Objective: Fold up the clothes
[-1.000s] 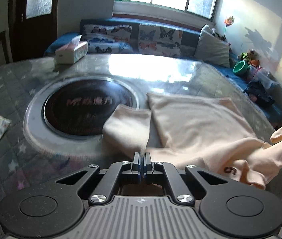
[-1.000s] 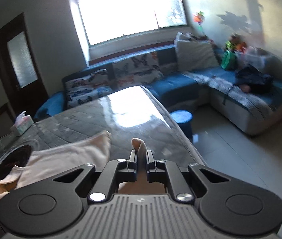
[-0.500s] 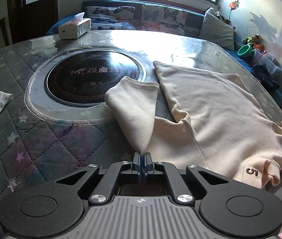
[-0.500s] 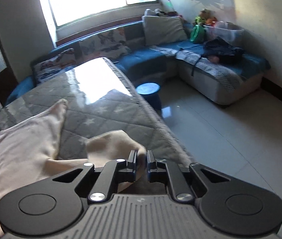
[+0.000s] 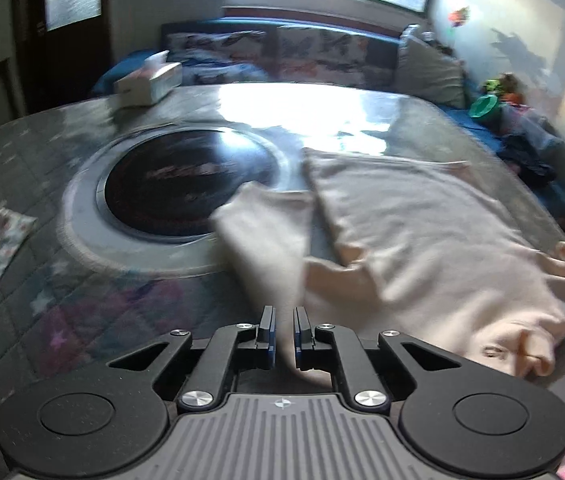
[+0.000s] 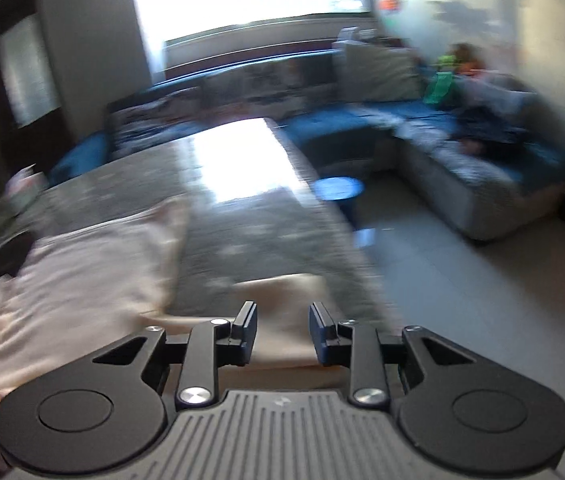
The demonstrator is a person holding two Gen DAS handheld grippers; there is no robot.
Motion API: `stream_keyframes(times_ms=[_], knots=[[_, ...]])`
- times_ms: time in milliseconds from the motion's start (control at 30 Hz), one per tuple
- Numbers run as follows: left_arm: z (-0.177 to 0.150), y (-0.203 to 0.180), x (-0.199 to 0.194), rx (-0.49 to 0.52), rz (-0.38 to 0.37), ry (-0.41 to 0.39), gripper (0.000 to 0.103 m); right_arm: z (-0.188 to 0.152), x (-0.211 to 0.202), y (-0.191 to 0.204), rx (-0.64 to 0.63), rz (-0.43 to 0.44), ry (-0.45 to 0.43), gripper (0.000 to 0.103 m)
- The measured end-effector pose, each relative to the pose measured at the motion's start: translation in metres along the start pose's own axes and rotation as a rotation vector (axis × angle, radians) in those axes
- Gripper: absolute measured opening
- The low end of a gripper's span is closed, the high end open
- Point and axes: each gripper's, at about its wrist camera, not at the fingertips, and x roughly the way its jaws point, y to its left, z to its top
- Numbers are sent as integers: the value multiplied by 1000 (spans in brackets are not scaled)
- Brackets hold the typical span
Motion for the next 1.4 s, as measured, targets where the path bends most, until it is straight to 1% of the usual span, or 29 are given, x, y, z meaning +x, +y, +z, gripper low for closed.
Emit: stream_keyframes(times_ms=[167, 267, 333, 367, 400, 467, 500, 533, 600, 700, 733, 767, 800, 900, 933, 967, 1000, 1067, 1100, 1167, 1267, 1400], knots=[[-4, -35, 7, 84, -153, 37, 13, -5, 12, 55, -138, 202, 78, 29], [-9, -59, 9, 158, -247, 53, 13, -14, 14, 90, -261, 303, 123, 29], [-12, -72, 6, 209, -308, 52, 16, -20, 10, 111, -344, 362, 154, 29], [-14, -77, 4, 230, -332, 47, 23, -23, 8, 118, -372, 388, 169, 29], [-16, -82, 2, 252, -354, 41, 34, -25, 6, 124, -397, 410, 184, 29], [-21, -91, -3, 303, -378, 30, 39, -32, -2, 135, -444, 451, 210, 32], [-23, -94, -4, 322, -384, 29, 39, -35, -6, 139, -462, 466, 219, 34], [-25, -96, -5, 333, -386, 34, 39, -39, -9, 142, -478, 477, 224, 34], [-29, -101, -5, 355, -389, 44, 39, -47, -12, 147, -497, 477, 230, 33], [-33, -105, -3, 373, -357, 57, 38, -57, -10, 152, -509, 414, 229, 32], [-34, -107, -2, 377, -342, 61, 38, -58, -10, 150, -503, 401, 227, 27], [-35, -108, -1, 382, -331, 66, 38, -58, -10, 149, -499, 392, 225, 26], [-36, -107, -1, 385, -325, 72, 37, -58, -11, 148, -502, 389, 221, 21], [-40, -110, 2, 404, -309, 81, 37, -57, -14, 147, -509, 380, 208, 16], [-41, -111, 3, 404, -306, 84, 35, -57, -14, 147, -511, 377, 204, 12], [-42, -111, 5, 400, -306, 88, 28, -57, -15, 146, -514, 374, 200, 10], [-42, -111, 6, 394, -312, 91, 17, -57, -16, 146, -516, 371, 196, 6], [-41, -110, 5, 393, -318, 86, 9, -56, -18, 145, -521, 365, 187, 4], [-40, -109, 3, 395, -320, 80, 6, -55, -19, 145, -524, 362, 183, 4], [-37, -107, -3, 405, -333, 62, 5, -51, -25, 143, -534, 361, 172, 4], [-35, -103, -11, 422, -375, 52, 5, -48, -32, 143, -560, 370, 176, 3], [-42, -101, -4, 428, -386, 101, 5, -54, -31, 146, -606, 397, 237, 4]])
